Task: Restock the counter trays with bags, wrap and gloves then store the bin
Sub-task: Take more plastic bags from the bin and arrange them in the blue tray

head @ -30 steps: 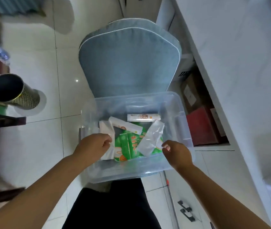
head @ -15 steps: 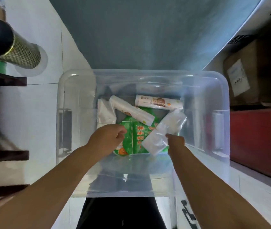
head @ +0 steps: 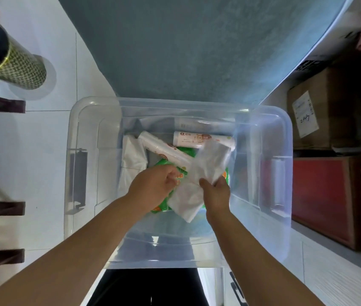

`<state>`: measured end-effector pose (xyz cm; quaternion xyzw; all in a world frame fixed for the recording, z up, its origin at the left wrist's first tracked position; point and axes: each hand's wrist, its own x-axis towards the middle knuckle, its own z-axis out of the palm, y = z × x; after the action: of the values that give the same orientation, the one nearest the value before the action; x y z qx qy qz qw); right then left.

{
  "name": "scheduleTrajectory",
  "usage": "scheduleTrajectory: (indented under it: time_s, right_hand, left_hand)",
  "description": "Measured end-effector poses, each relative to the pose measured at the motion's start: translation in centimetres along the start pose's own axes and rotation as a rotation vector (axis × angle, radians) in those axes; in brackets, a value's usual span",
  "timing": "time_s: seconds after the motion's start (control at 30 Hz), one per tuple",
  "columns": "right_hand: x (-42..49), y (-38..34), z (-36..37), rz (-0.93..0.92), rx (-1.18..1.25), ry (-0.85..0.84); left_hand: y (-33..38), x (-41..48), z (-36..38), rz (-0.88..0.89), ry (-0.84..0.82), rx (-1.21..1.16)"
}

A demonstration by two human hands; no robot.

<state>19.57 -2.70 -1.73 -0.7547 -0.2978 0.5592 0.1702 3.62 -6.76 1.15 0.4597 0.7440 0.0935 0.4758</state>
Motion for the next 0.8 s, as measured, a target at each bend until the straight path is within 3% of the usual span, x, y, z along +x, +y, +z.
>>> scheduleTrajectory:
  time_s: [0.1, 0.23, 0.37, 0.57, 0.7, 0.8]
  right_hand:
    - [-3.0, -1.4, 0.2, -0.155, -0.092, -0.153]
    - [-5.5, -2.6, 1.6, -0.212, -0.082, -0.389]
    - [-6.5, -3.1, 3.8, -0.238, -0.042, -0.535]
    - [-5.2, -1.4, 6.5, -0.185, -0.150, -0.383]
    - [-3.8, 0.6, 9.9, -0.181, -0.367, -0.388]
    - [-2.6, 1.5, 13.2, -0.184, -0.437, -0.392]
  left_hand:
    - [2.1, 0.3, -0.8, -0.086, 0.010, -0.216]
    - [2.8, 0.1, -2.9, -0.268, 0.042, -0.664]
    - [1.2, -2.1, -6.0, -0.286, 0.298, -0.792]
    - [-3.0, -6.1, -13.2, -0.208, 0.710, -0.820]
    - [-6.0, -7.3, -15.7, -0.193, 0.722, -1.185]
    - [-7.8, -7.4, -15.7, -0.225, 0.693, -1.261]
